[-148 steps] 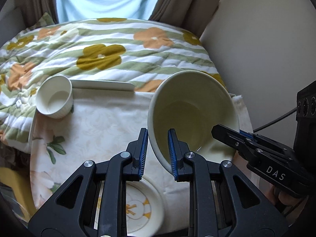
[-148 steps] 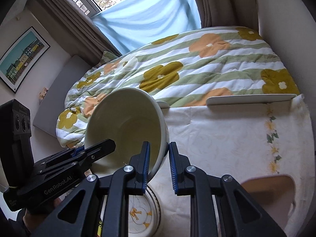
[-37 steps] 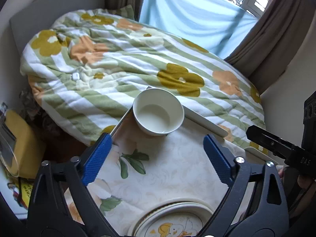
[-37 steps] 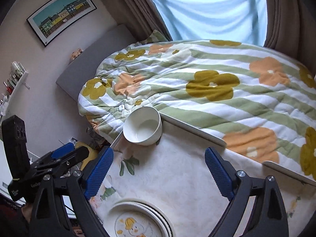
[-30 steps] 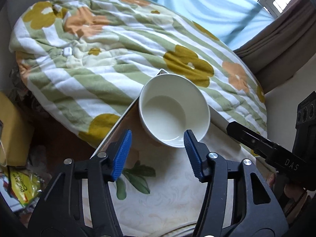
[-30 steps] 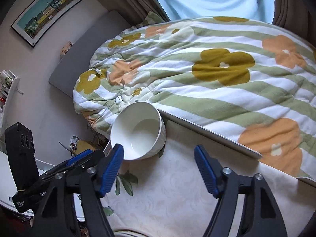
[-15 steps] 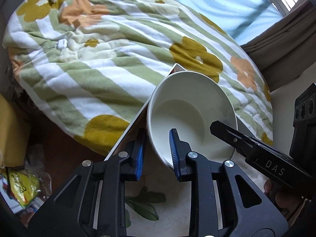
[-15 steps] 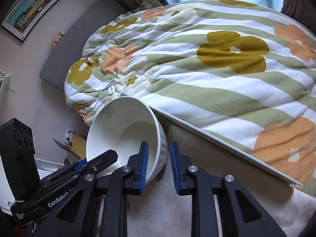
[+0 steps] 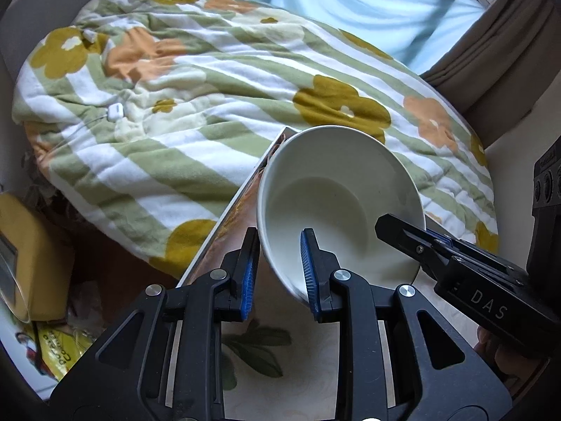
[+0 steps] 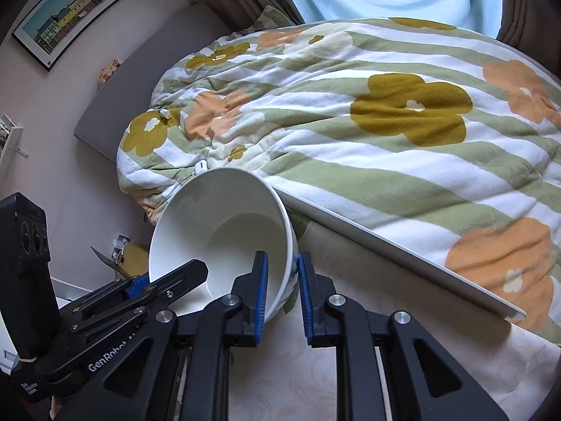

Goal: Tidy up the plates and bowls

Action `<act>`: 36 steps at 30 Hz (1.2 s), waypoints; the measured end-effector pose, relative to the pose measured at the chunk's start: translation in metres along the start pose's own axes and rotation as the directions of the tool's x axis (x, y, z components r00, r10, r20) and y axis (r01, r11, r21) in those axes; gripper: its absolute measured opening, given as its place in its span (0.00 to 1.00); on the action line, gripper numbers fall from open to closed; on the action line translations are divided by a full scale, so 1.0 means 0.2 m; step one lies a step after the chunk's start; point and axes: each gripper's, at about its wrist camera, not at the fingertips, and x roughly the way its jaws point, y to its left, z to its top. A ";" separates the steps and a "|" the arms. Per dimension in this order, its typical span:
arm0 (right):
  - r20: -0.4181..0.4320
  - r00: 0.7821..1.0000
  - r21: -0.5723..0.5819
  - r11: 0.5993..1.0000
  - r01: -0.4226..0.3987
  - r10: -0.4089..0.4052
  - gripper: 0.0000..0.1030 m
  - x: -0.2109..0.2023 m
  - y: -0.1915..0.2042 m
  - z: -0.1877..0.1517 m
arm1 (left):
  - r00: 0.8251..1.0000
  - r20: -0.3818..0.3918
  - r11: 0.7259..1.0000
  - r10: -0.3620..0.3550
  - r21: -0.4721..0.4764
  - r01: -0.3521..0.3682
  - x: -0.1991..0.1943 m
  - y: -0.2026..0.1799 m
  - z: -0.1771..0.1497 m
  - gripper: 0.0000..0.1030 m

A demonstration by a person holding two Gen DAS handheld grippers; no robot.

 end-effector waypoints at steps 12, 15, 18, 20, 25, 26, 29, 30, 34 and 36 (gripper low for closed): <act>0.147 0.989 0.006 1.000 0.007 -0.008 0.16 -0.65 0.01 -0.28 | 0.996 0.088 0.994 -0.029 0.106 0.019 -0.51 -0.40 -0.31 0.21; 0.175 0.984 0.018 0.999 0.027 -0.030 0.16 -0.84 -0.02 -0.40 | 0.994 0.099 0.990 -0.049 0.140 0.035 -0.64 -0.53 -0.43 0.21; 0.203 0.978 0.040 0.998 0.042 -0.049 0.16 -1.02 -0.07 -0.54 | 0.991 0.105 0.984 -0.076 0.170 0.058 -0.75 -0.67 -0.58 0.21; 0.220 0.973 0.055 0.997 0.056 -0.067 0.16 -1.14 -0.10 -0.63 | 0.990 0.106 0.978 -0.095 0.197 0.072 -0.81 -0.77 -0.68 0.21; 0.257 0.959 0.107 0.990 0.094 -0.119 0.16 -1.39 -0.20 -0.86 | 0.986 0.088 0.959 -0.139 0.259 0.112 -0.92 -1.02 -0.93 0.21; 0.265 0.954 0.124 0.986 0.107 -0.137 0.16 -1.43 -0.22 -0.91 | 0.986 0.080 0.955 -0.148 0.272 0.121 -0.93 -1.06 -0.97 0.21; 0.273 0.946 0.166 0.977 0.132 -0.174 0.16 -1.55 -0.29 -1.05 | 0.983 0.055 0.939 -0.173 0.309 0.148 -0.96 -1.20 -1.10 0.21; 0.272 0.944 0.178 0.974 0.139 -0.185 0.16 -1.58 -0.31 -1.08 | 0.982 0.042 0.933 -0.182 0.322 0.159 -0.96 -1.25 -1.15 0.21; 0.255 0.937 0.243 0.954 0.176 -0.238 0.16 -1.65 -0.42 -1.24 | 0.976 -0.034 0.911 -0.214 0.352 0.212 -0.92 -1.39 -1.29 0.21; 0.238 0.936 0.281 0.940 0.191 -0.261 0.16 -1.67 -0.48 -1.31 | 0.973 -0.080 0.898 -0.218 0.373 0.232 -0.87 -1.45 -1.36 0.21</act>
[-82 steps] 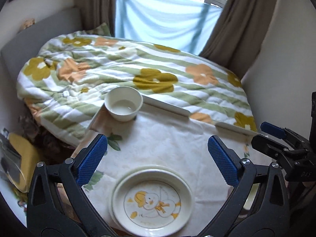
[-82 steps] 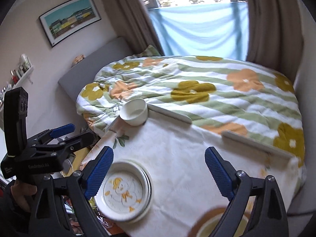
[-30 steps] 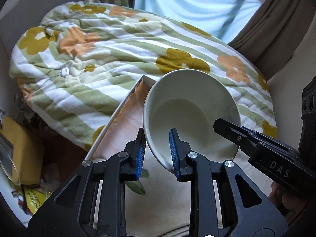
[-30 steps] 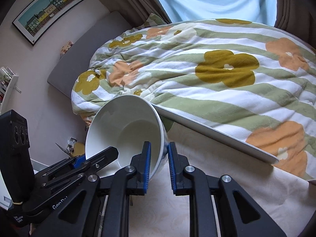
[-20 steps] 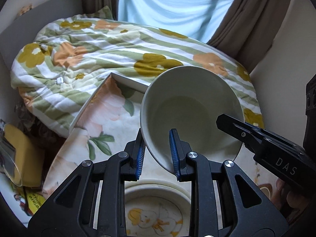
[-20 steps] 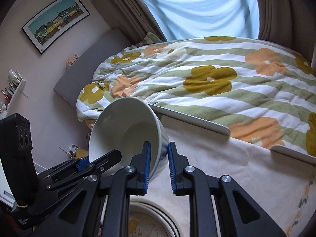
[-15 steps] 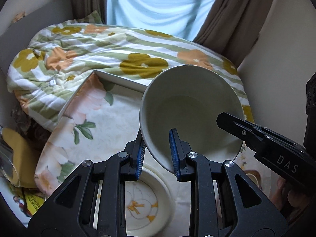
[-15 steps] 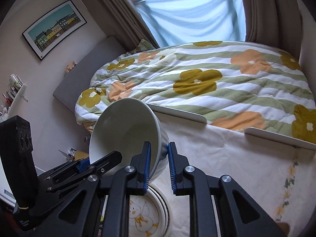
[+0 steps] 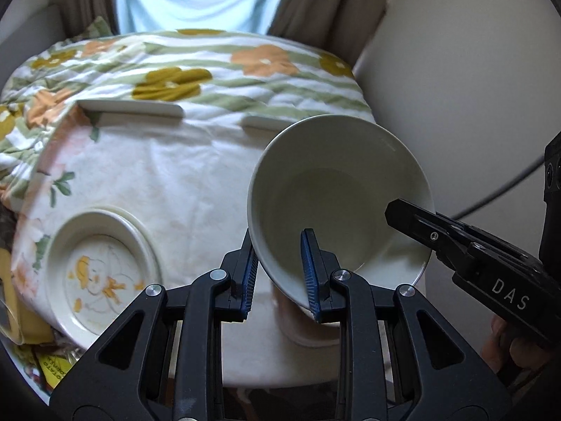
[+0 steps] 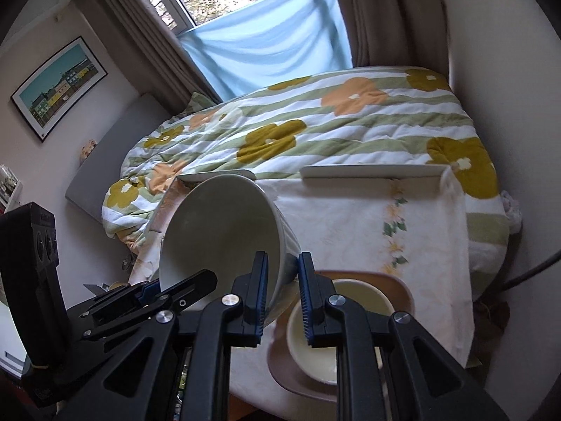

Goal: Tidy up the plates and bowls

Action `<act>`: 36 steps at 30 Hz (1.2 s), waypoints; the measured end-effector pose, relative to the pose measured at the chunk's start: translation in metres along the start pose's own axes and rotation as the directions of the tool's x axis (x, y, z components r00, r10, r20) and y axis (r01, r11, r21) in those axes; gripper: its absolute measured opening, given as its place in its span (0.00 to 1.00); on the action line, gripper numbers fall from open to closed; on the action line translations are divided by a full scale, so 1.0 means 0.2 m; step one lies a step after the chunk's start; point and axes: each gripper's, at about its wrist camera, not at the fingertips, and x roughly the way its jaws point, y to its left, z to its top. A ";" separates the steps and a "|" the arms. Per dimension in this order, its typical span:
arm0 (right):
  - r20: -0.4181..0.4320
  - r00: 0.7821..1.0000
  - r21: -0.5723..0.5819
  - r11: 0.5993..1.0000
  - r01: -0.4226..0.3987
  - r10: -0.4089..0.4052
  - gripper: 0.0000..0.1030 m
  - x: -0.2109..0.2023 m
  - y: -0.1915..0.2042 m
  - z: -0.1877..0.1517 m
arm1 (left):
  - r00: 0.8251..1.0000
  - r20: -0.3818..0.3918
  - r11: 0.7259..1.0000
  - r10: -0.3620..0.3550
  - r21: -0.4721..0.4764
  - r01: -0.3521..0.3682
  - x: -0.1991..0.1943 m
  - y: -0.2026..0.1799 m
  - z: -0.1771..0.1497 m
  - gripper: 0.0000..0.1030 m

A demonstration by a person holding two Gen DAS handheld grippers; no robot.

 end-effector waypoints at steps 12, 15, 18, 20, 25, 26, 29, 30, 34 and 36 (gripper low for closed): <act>-0.087 0.993 0.174 0.980 0.097 -0.082 0.15 0.09 -0.31 -0.25 | 0.977 -0.213 0.989 -0.013 0.143 0.044 0.36 -0.17 -0.14 0.21; -0.094 0.991 0.184 0.977 0.111 -0.095 0.15 0.11 -0.33 -0.29 | 0.975 -0.222 0.983 0.012 0.181 0.029 0.41 -0.18 -0.14 0.21; -0.093 0.991 0.188 0.975 0.117 -0.101 0.15 0.13 -0.34 -0.31 | 0.978 -0.201 0.974 0.045 0.226 0.002 0.41 -0.19 -0.13 0.21; -0.096 0.989 0.182 0.975 0.125 -0.109 0.15 0.13 -0.34 -0.31 | 0.979 -0.194 0.968 0.063 0.249 -0.013 0.41 -0.20 -0.13 0.21; -0.100 0.988 0.178 0.975 0.135 -0.119 0.15 0.14 -0.34 -0.32 | 0.979 -0.179 0.957 0.092 0.287 -0.038 0.41 -0.22 -0.13 0.21; -0.102 0.987 0.177 0.975 0.137 -0.121 0.15 0.14 -0.34 -0.32 | 0.979 -0.177 0.955 0.099 0.294 -0.043 0.41 -0.22 -0.12 0.21; -0.108 0.986 0.168 0.975 0.143 -0.126 0.15 0.15 -0.33 -0.33 | 0.979 -0.167 0.948 0.118 0.313 -0.060 0.42 -0.24 -0.12 0.21; -0.109 0.986 0.168 0.975 0.142 -0.125 0.15 0.15 -0.33 -0.33 | 0.979 -0.163 0.945 0.125 0.321 -0.067 0.42 -0.24 -0.12 0.21; -0.116 0.986 0.171 0.975 0.140 -0.122 0.15 0.16 -0.33 -0.34 | 0.976 -0.148 0.932 0.160 0.349 -0.100 0.43 -0.26 -0.13 0.21; -0.122 0.985 0.172 0.975 0.139 -0.119 0.15 0.16 -0.34 -0.35 | 0.976 -0.146 0.932 0.162 0.348 -0.103 0.43 -0.25 -0.13 0.21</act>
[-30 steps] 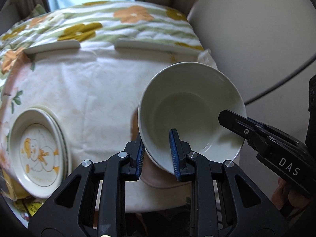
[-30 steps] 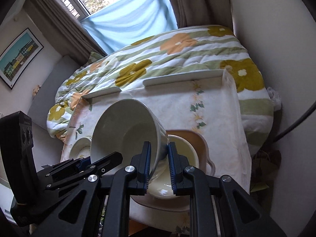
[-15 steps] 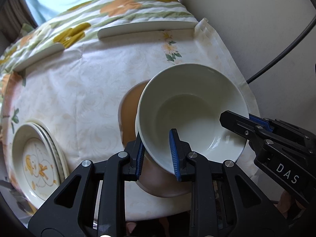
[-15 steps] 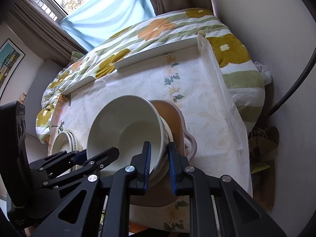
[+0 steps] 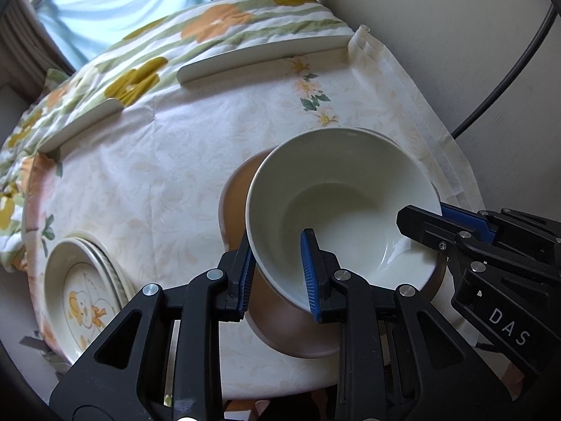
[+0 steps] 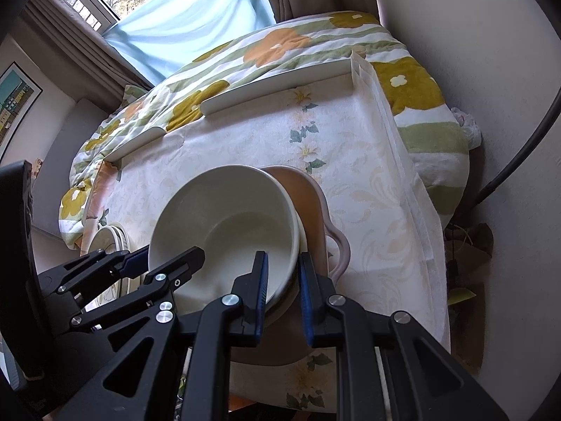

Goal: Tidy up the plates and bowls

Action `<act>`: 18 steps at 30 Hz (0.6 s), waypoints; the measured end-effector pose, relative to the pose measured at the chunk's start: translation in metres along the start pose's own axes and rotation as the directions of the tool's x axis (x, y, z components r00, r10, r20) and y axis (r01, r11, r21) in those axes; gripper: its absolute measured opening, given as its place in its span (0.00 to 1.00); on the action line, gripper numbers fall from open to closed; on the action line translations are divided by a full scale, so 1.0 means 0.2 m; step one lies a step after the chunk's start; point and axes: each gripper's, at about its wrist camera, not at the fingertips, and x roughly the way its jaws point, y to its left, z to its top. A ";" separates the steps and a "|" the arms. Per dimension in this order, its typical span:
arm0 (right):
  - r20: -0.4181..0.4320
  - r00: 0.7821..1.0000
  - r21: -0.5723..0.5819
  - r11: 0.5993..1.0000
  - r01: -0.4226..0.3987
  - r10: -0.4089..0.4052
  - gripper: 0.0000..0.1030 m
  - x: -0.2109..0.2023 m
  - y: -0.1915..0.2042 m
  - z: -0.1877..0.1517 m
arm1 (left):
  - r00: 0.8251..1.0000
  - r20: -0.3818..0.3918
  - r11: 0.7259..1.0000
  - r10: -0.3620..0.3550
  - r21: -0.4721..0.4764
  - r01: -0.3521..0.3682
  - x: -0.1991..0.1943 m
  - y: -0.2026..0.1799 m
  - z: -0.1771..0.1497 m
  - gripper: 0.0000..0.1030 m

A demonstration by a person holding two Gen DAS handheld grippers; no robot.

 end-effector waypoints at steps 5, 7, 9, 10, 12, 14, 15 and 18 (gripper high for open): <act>0.000 1.000 -0.005 1.000 -0.001 0.001 0.15 -0.01 0.01 -0.01 | 1.000 -0.003 1.000 0.024 0.007 -0.024 0.01 0.00 0.00 0.21; -0.001 1.000 -0.005 1.000 -0.002 0.002 0.15 -0.01 0.01 -0.01 | 0.999 -0.008 0.999 0.032 0.008 -0.032 0.02 0.00 0.00 0.21; 0.000 1.000 -0.010 1.000 -0.004 0.004 0.15 -0.01 0.01 -0.01 | 1.000 -0.008 1.000 0.025 0.002 -0.025 0.01 0.00 0.00 0.21; -0.001 1.000 -0.014 1.000 -0.004 0.004 0.15 -0.01 0.01 -0.01 | 1.000 -0.008 1.000 0.022 -0.002 -0.022 0.01 0.01 0.00 0.21; -0.004 1.000 -0.019 1.000 -0.005 0.005 0.15 -0.01 0.01 -0.01 | 1.000 -0.009 1.000 0.020 -0.006 -0.020 0.01 0.01 0.00 0.21; -0.006 1.000 -0.021 1.000 -0.007 0.007 0.15 -0.01 0.01 0.00 | 1.000 -0.008 1.000 0.020 -0.008 -0.020 0.00 0.01 -0.01 0.21; -0.006 1.000 -0.020 1.000 -0.007 0.007 0.15 -0.02 0.01 0.00 | 1.000 -0.008 1.000 0.019 -0.009 -0.019 0.00 0.01 -0.01 0.21; 0.003 1.000 -0.018 1.000 -0.010 0.010 0.15 -0.04 0.01 0.00 | 1.000 0.010 1.000 -0.001 -0.031 0.001 -0.04 0.03 0.00 0.21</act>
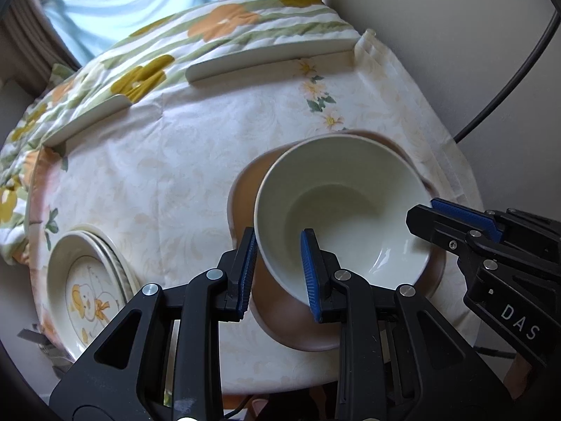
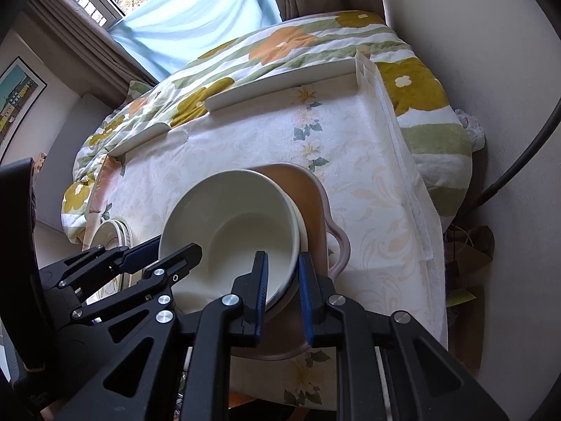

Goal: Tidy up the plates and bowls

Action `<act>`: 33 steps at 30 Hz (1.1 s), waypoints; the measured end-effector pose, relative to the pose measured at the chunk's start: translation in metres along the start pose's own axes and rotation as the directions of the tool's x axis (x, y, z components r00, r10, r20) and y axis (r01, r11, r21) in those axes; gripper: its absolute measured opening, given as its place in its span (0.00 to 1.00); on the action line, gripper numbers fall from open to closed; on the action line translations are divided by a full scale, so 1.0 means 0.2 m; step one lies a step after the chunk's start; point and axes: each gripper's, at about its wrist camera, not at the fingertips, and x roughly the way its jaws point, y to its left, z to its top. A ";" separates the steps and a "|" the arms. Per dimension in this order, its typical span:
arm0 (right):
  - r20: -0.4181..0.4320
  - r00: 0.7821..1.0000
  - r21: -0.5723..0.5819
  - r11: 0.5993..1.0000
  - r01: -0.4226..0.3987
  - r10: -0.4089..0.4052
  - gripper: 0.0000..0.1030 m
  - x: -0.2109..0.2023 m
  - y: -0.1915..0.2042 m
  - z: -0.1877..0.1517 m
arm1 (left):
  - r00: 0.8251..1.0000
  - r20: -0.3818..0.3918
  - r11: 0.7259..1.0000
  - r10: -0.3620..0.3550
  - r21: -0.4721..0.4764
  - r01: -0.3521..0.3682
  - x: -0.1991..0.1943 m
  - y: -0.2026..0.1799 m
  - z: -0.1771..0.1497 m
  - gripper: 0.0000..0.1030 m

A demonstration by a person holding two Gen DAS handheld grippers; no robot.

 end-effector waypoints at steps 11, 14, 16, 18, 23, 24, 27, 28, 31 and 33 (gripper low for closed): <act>0.099 0.991 -0.102 0.992 -0.077 0.088 0.79 -0.32 0.04 0.05 | 0.990 0.112 0.996 -0.086 -0.025 0.089 -0.32 0.13 0.00 0.86; 0.124 0.989 -0.125 0.990 -0.061 0.077 0.80 -0.40 0.02 0.04 | 0.985 0.162 0.998 -0.063 -0.012 0.066 -0.40 0.16 -0.03 0.94; 0.133 0.990 -0.156 0.987 -0.022 0.044 0.80 -0.44 0.01 0.03 | 0.987 0.158 0.999 -0.032 0.009 0.031 -0.43 0.17 -0.05 0.94; 0.139 0.990 -0.200 0.980 0.015 0.014 0.80 -0.48 0.00 0.02 | 0.986 0.166 0.999 -0.001 0.038 -0.005 -0.47 0.18 -0.09 0.94; 0.085 0.995 -0.273 0.960 0.067 -0.046 0.80 -0.46 -0.01 -0.04 | 0.984 0.155 0.989 0.089 0.102 -0.105 -0.49 0.17 -0.14 0.94; 0.073 0.996 -0.278 0.958 0.071 -0.053 0.80 -0.44 -0.03 -0.05 | 0.986 0.142 0.989 0.092 0.104 -0.107 -0.46 0.17 -0.15 0.94; 0.037 0.996 -0.293 0.952 0.092 -0.085 0.80 -0.37 -0.05 -0.07 | 0.994 0.083 0.993 0.068 0.089 -0.076 -0.38 0.19 -0.17 0.94; 0.012 0.996 -0.294 0.952 0.091 -0.092 0.80 -0.34 -0.06 -0.08 | 0.997 0.056 0.994 0.055 0.086 -0.060 -0.35 0.20 -0.19 0.94; -0.042 0.994 -0.280 0.956 0.084 -0.099 0.80 -0.26 -0.08 -0.09 | 1.000 -0.011 0.996 0.019 0.087 -0.018 -0.25 0.22 -0.21 0.94; -0.070 0.992 -0.278 0.957 0.084 -0.108 0.80 -0.21 -0.08 -0.09 | 0.999 -0.049 0.996 -0.003 0.089 0.007 -0.18 0.23 -0.21 0.94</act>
